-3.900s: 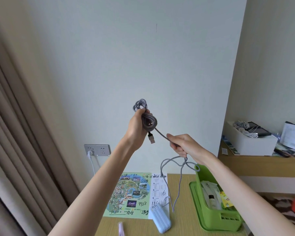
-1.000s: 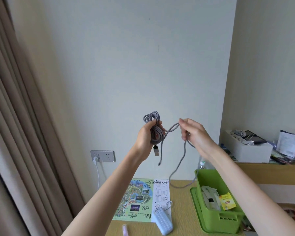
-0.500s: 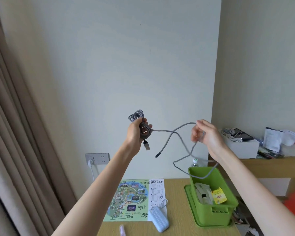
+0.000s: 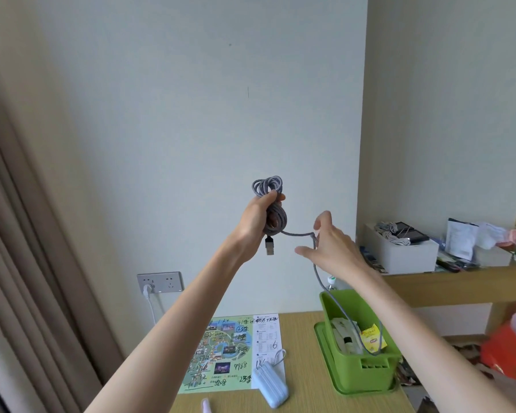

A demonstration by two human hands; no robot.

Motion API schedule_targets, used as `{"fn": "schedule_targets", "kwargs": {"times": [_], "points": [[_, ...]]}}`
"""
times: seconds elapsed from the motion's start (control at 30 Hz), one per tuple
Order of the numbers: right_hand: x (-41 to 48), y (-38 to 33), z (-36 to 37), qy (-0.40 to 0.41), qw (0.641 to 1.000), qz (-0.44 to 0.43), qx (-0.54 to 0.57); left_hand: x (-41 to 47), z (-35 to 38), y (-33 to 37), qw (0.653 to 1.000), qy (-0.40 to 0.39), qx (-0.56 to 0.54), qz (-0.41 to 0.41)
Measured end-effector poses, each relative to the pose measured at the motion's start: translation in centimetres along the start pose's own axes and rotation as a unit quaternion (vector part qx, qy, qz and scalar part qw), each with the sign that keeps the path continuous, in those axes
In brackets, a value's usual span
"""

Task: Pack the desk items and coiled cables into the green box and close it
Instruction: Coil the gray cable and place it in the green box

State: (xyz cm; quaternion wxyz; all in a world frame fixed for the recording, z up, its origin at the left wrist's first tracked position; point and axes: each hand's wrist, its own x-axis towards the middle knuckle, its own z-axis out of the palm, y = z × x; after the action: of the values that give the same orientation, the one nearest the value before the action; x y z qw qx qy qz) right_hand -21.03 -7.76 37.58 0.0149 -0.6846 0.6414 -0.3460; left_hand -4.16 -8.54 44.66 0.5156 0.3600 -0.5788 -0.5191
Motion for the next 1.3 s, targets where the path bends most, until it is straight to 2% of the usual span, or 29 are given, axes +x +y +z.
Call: {"fn": "schedule_targets", "kwargs": {"times": [0.1,0.2,0.37,0.43,0.53,0.63,0.77,0.9,1.03,1.1,1.2,1.3], "points": [[0.8,0.0,0.6,0.040,0.998,-0.050,-0.006,-0.2,0.1,0.1,1.000,-0.026,0.000,0.006],[1.7,0.9,0.8,0.023,0.999,-0.017,0.036,0.2,-0.6,0.0,0.999,-0.029,0.031,0.025],[2.5,3.0,0.2,-0.002,0.994,0.006,0.112,1.3,-3.6,-1.2,0.980,0.006,0.187,0.068],[2.7,3.0,-0.2,-0.032,0.982,0.001,0.186,1.9,-4.4,-2.1,0.971,0.006,0.226,0.082],[2.6,2.4,-0.7,-0.069,0.946,-0.024,0.317,2.7,-5.2,-3.5,0.949,-0.012,0.301,0.091],[3.0,1.3,-0.9,-0.071,0.929,-0.058,0.359,3.1,-5.4,-4.8,0.935,-0.061,0.344,0.054],[4.3,0.2,-0.6,-0.057,0.934,-0.087,0.341,2.6,-4.2,-5.5,0.950,-0.127,0.285,-0.008],[5.5,0.0,0.1,-0.042,0.945,-0.099,0.309,2.6,-3.3,-6.5,0.928,-0.196,0.317,-0.013],[5.8,0.8,0.8,-0.044,0.941,-0.074,0.329,3.2,-2.8,-7.0,0.929,-0.195,0.313,-0.027],[5.8,1.6,1.0,-0.090,0.936,-0.053,0.336,3.5,-2.7,-7.0,0.936,-0.195,0.293,-0.019],[5.7,2.3,1.2,-0.193,0.909,-0.035,0.367,3.6,-2.4,-7.0,0.941,-0.194,0.277,-0.021],[5.8,2.3,1.8,-0.226,0.899,-0.039,0.373,4.1,-2.1,-7.5,0.936,-0.197,0.291,-0.032]]}}
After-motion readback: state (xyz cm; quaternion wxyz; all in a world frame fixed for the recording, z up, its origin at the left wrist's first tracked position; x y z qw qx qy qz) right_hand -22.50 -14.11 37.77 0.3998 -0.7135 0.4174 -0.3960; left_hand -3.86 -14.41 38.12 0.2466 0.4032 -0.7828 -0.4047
